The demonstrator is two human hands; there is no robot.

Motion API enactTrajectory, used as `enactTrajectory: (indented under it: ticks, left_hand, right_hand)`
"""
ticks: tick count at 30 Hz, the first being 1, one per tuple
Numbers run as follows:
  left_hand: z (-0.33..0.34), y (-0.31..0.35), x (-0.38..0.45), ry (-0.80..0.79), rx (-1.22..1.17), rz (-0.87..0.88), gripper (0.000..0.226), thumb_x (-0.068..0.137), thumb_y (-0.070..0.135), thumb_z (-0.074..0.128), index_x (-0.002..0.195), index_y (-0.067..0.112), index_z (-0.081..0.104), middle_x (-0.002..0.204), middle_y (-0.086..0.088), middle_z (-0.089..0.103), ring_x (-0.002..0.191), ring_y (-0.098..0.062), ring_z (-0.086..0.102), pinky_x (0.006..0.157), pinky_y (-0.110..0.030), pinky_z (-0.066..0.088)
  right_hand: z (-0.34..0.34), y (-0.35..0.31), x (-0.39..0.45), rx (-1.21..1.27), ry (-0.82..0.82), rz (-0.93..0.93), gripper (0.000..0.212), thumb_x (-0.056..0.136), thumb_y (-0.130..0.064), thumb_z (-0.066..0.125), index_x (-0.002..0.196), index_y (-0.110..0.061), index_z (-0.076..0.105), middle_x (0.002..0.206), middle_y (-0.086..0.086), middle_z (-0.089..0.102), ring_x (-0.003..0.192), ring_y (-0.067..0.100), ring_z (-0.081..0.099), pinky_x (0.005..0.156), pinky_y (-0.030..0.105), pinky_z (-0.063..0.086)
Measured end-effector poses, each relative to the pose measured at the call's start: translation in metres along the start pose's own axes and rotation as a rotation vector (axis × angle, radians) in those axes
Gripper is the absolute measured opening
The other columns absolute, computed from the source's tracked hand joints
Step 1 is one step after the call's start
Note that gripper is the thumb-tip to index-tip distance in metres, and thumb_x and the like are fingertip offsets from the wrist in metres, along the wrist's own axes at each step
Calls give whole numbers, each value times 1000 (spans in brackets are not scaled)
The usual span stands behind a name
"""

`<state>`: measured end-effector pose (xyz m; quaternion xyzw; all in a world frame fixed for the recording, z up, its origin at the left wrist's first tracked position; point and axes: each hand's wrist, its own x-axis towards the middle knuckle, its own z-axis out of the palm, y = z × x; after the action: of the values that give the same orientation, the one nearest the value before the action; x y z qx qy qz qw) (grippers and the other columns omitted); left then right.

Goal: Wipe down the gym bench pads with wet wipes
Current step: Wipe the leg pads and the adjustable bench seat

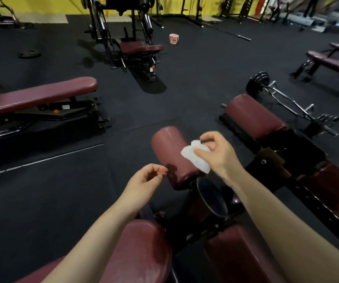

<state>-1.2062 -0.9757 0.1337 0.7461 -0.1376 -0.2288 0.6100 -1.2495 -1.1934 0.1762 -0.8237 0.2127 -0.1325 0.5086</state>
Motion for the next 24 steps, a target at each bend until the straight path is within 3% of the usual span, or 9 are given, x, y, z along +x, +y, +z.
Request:
enactTrajectory:
  ticks: [3, 6, 7, 9, 11, 13, 16, 19, 24]
  left_hand:
    - [-6, -3, 24, -6, 134, 29, 20, 95, 9, 55, 96, 24, 68, 99, 12, 70, 89, 1, 62, 81, -13, 44]
    - [-10, -5, 39, -85, 232, 52, 19, 95, 7, 53, 98, 23, 63, 108, 15, 66, 98, 10, 58, 89, -14, 43]
    - [-11, -6, 44, -106, 260, 63, 21, 95, 9, 53, 99, 27, 62, 112, 16, 64, 103, 10, 57, 92, -15, 42]
    - [-14, -8, 51, -135, 317, 84, 24, 95, 13, 53, 103, 35, 61, 117, 17, 60, 110, 6, 55, 96, -16, 41]
    - [-17, -8, 56, -147, 330, 91, 24, 95, 15, 54, 107, 35, 61, 119, 18, 59, 113, 5, 53, 98, -18, 40]
    - [-18, -7, 60, -126, 302, 109, 25, 95, 13, 55, 107, 34, 62, 117, 19, 60, 111, 6, 53, 98, -16, 40]
    - [-17, -3, 66, -94, 302, 162, 27, 94, 11, 56, 104, 34, 64, 114, 21, 61, 108, 11, 52, 94, -8, 38]
    - [-9, 2, 75, -107, 315, 190, 27, 94, 11, 56, 108, 33, 65, 115, 22, 60, 110, 7, 53, 96, -14, 39]
    - [9, 14, 88, -156, 540, 381, 36, 92, 10, 51, 120, 29, 65, 126, 16, 61, 123, -1, 48, 104, -17, 34]
  right_hand:
    - [21, -13, 66, -32, 87, 6, 13, 83, -25, 69, 95, -28, 64, 88, -11, 68, 82, 2, 64, 63, 8, 45]
    - [51, -11, 117, -225, 138, -100, 8, 87, -31, 61, 85, -24, 58, 71, -4, 67, 66, 8, 60, 54, 18, 41]
    - [60, -4, 127, -315, 103, -140, 3, 89, -28, 58, 89, -25, 59, 76, -3, 69, 70, 12, 63, 58, 23, 44]
    - [73, 10, 137, -476, -44, -234, 31, 91, -15, 51, 113, -30, 66, 108, -2, 72, 98, 18, 66, 80, 26, 50]
    - [70, 21, 128, -495, -174, -221, 42, 94, -12, 46, 125, -35, 64, 127, -8, 65, 114, 14, 61, 98, 27, 47]
    - [54, 33, 109, -481, -217, -207, 40, 96, -13, 47, 122, -37, 65, 121, -8, 67, 109, 12, 63, 98, 28, 48]
    - [22, 55, 63, -488, -233, -332, 44, 91, 0, 52, 126, -23, 65, 122, -4, 68, 114, 11, 63, 99, 31, 49]
    - [0, 66, 14, -500, -248, -341, 52, 84, 6, 48, 131, -13, 61, 134, -6, 59, 123, 1, 55, 105, 26, 44]
    - [-26, 74, -37, -380, -290, -237, 43, 92, 0, 60, 128, -23, 65, 128, -13, 63, 116, -2, 59, 99, 24, 49]
